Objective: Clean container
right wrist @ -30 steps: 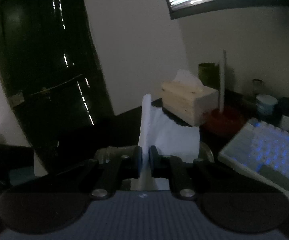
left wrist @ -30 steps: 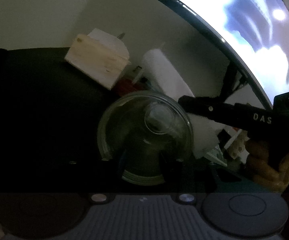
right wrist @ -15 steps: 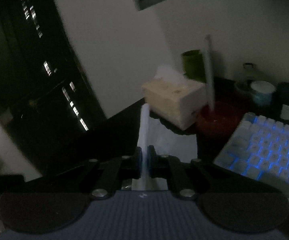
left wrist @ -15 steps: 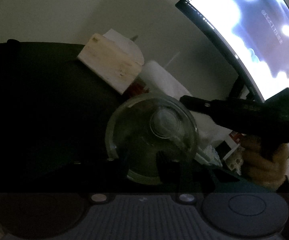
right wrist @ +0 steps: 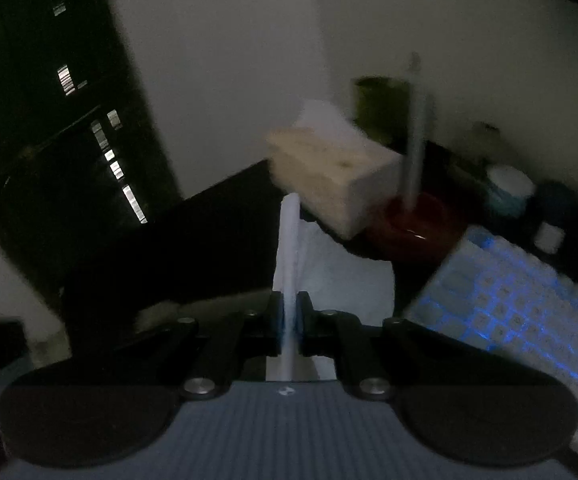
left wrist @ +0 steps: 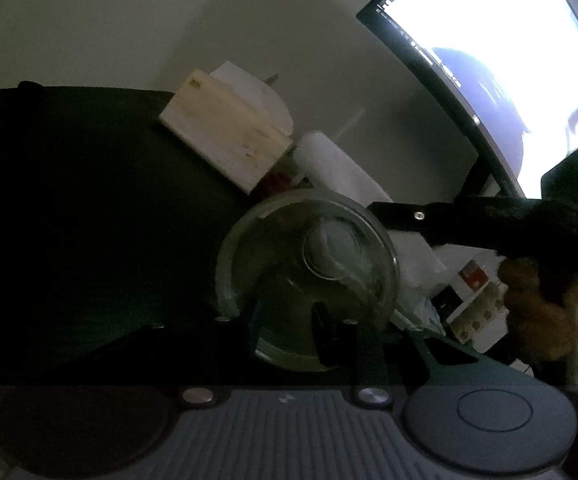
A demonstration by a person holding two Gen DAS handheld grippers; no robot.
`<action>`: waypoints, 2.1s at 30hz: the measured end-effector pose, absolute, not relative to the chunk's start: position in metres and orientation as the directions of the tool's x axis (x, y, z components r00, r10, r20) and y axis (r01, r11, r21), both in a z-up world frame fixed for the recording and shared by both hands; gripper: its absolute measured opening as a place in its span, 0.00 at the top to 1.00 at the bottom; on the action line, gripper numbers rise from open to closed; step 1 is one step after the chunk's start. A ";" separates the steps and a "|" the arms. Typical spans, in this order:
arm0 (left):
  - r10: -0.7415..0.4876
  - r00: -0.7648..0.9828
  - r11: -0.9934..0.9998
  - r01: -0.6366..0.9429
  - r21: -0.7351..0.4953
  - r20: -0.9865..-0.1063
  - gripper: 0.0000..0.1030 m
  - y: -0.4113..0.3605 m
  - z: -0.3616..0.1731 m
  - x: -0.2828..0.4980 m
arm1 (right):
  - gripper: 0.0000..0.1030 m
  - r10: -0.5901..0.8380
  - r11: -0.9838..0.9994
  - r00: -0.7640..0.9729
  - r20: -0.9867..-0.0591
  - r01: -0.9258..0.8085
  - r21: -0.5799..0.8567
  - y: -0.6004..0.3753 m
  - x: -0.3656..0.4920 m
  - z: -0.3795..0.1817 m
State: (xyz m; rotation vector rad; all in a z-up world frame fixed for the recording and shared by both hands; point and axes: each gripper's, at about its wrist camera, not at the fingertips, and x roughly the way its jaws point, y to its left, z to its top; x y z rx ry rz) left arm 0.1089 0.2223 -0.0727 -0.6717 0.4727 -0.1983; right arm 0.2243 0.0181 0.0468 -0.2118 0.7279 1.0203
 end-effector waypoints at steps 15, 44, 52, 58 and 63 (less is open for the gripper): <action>-0.403 0.852 0.759 0.108 -0.642 -0.334 0.55 0.220 -0.067 0.105 | 0.89 0.719 0.545 0.321 -0.616 -0.811 0.213 0.006 0.229 0.041; -0.443 0.784 0.872 0.263 -0.414 -0.435 0.54 0.132 -0.051 0.092 | 0.90 0.747 0.563 0.329 -0.578 -0.775 0.287 -0.065 0.220 0.026; -0.487 0.743 0.863 0.329 -0.384 -0.459 0.53 0.105 -0.049 0.090 | 0.89 0.765 0.476 0.219 -0.605 -0.826 0.303 -0.079 0.217 0.033; -0.380 0.796 0.924 0.306 -0.228 -0.472 0.46 0.069 -0.050 0.081 | 0.91 0.762 0.383 0.163 -0.626 -0.894 0.232 -0.063 0.222 0.038; -0.406 0.789 0.910 0.302 -0.284 -0.460 0.46 0.076 -0.051 0.084 | 0.85 0.658 0.570 0.344 -0.670 -0.808 0.145 -0.051 0.259 0.038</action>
